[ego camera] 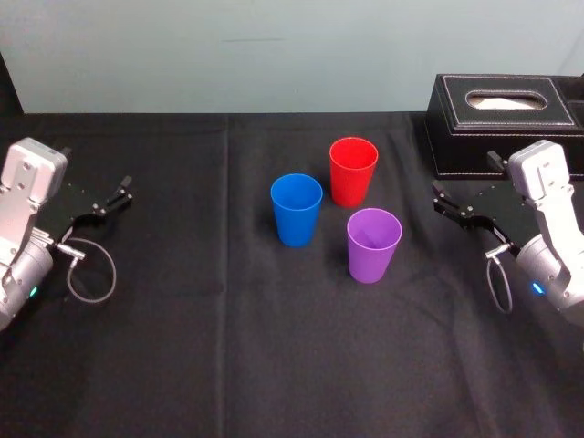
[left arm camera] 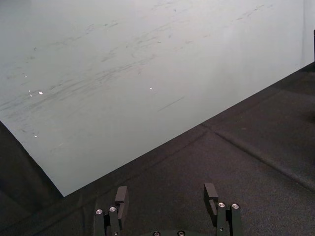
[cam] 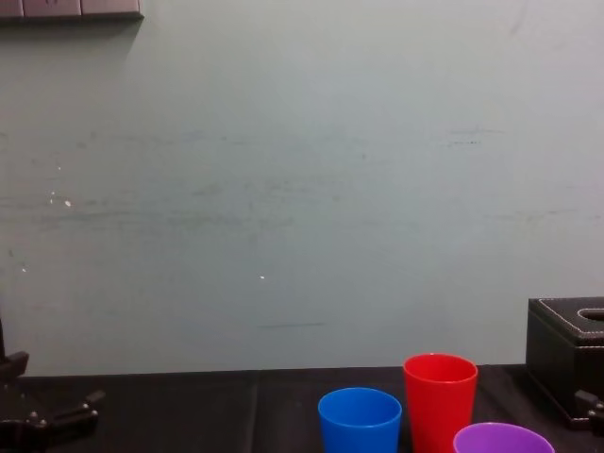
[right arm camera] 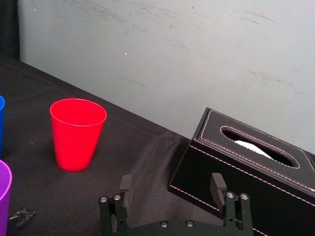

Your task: Stack the three plastic cups sequentially using one hand.

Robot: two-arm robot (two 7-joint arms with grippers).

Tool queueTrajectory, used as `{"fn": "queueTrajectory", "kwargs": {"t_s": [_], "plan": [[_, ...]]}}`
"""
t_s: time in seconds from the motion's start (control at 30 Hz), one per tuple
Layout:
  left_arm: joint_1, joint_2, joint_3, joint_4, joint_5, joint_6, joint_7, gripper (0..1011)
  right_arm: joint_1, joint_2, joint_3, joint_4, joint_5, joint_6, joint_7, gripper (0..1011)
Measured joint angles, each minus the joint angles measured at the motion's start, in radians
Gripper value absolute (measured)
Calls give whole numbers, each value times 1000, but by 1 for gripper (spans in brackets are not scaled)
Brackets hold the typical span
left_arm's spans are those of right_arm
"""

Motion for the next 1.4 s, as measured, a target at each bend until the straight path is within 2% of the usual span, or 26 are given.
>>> {"fn": "queueTrajectory", "kwargs": {"t_s": [1.17, 1.4], "plan": [[0, 0, 0, 0, 0, 0, 0, 1005, 0, 0, 0, 0, 0, 0, 0, 1002], [0, 0, 0, 0, 0, 0, 0, 1005, -29, 5, 34, -47, 7, -8, 15, 1003]]}}
